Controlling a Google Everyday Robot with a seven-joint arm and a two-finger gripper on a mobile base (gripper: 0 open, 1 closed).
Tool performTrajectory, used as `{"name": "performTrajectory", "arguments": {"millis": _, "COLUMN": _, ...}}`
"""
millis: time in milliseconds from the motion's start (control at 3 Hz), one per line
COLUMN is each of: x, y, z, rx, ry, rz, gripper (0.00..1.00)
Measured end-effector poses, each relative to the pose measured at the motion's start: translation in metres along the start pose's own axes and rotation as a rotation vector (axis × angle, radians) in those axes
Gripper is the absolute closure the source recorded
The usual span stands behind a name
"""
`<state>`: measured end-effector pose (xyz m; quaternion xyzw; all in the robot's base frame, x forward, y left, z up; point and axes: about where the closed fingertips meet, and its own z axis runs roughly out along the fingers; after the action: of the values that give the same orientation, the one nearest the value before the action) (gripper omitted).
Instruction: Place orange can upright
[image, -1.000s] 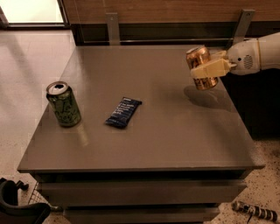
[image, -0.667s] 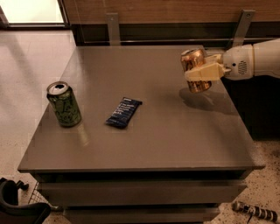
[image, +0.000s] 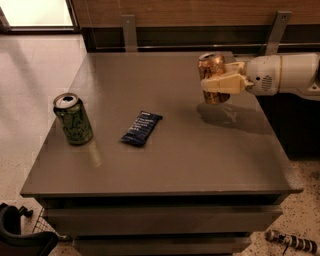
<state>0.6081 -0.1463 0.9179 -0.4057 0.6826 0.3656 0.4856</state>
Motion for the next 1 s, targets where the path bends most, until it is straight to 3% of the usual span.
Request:
{"name": "performTrajectory", "arguments": {"millis": 667, "x": -0.007, "y": -0.001, "z": 0.027, "rx": 0.025, "ry": -0.031, "rz": -0.040, "gripper": 1.00}}
{"name": "performTrajectory", "arguments": {"millis": 1000, "x": -0.003, "y": -0.009, "z": 0.043, "rx": 0.027, "ry": -0.042, "rz": -0.028, "gripper": 1.00}}
